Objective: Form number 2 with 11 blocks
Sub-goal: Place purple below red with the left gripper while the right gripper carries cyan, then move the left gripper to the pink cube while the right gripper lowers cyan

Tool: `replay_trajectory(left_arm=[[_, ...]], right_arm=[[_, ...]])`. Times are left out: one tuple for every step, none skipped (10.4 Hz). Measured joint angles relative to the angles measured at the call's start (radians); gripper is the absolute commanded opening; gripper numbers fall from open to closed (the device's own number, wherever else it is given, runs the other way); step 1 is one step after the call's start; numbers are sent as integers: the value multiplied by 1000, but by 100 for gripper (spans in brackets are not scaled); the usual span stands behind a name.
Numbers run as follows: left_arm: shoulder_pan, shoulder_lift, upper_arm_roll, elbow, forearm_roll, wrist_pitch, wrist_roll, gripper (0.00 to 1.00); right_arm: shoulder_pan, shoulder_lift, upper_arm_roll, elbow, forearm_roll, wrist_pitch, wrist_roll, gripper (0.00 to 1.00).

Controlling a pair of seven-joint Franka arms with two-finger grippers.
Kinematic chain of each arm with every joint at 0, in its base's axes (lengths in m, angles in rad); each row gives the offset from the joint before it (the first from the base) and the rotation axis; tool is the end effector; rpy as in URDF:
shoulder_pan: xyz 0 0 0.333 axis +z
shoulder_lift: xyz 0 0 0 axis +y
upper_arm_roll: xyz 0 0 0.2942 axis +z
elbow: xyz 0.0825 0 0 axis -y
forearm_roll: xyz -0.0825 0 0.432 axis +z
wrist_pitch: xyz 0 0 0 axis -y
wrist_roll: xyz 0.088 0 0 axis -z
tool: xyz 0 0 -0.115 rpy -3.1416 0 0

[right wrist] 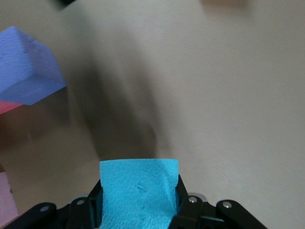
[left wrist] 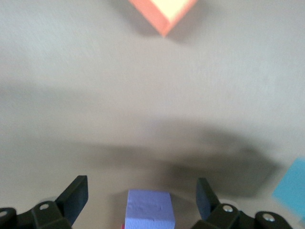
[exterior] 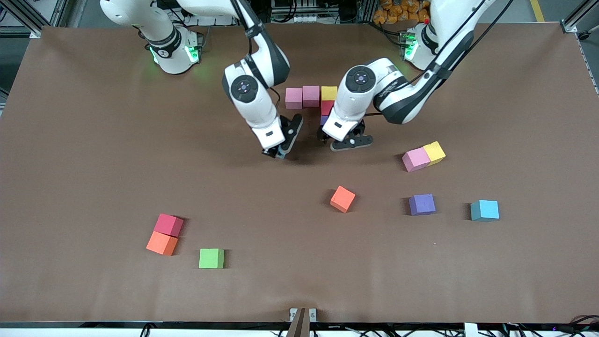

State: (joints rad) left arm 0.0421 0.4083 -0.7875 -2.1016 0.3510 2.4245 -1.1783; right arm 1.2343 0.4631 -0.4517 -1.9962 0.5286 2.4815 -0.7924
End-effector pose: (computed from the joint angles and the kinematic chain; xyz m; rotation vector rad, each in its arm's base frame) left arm 0.4458 -0.4166 0.2198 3.0430 0.3378 -0.0041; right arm 0.4537 0.4504 0.1918 -2.4550 -1.7132 -0.1468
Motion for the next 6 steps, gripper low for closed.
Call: replay_trajectory(left_arm=[[40, -12, -10, 11, 0, 0, 0, 100], [82, -18, -16, 25, 0, 0, 1, 100], [117, -19, -18, 38, 0, -3, 1, 100], [144, -19, -19, 53, 0, -24, 4, 100], [166, -20, -19, 75, 0, -68, 16, 100], [191, -23, -21, 96, 1, -114, 68, 100]], right_arm=[[23, 0, 1, -3, 0, 1, -29, 17], [43, 1, 1, -5, 0, 2, -58, 16], [56, 4, 2, -6, 3, 5, -80, 16], [61, 10, 5, -6, 29, 18, -113, 15], [68, 21, 9, -7, 100, 36, -176, 15], [78, 36, 12, -10, 188, 51, -261, 14]])
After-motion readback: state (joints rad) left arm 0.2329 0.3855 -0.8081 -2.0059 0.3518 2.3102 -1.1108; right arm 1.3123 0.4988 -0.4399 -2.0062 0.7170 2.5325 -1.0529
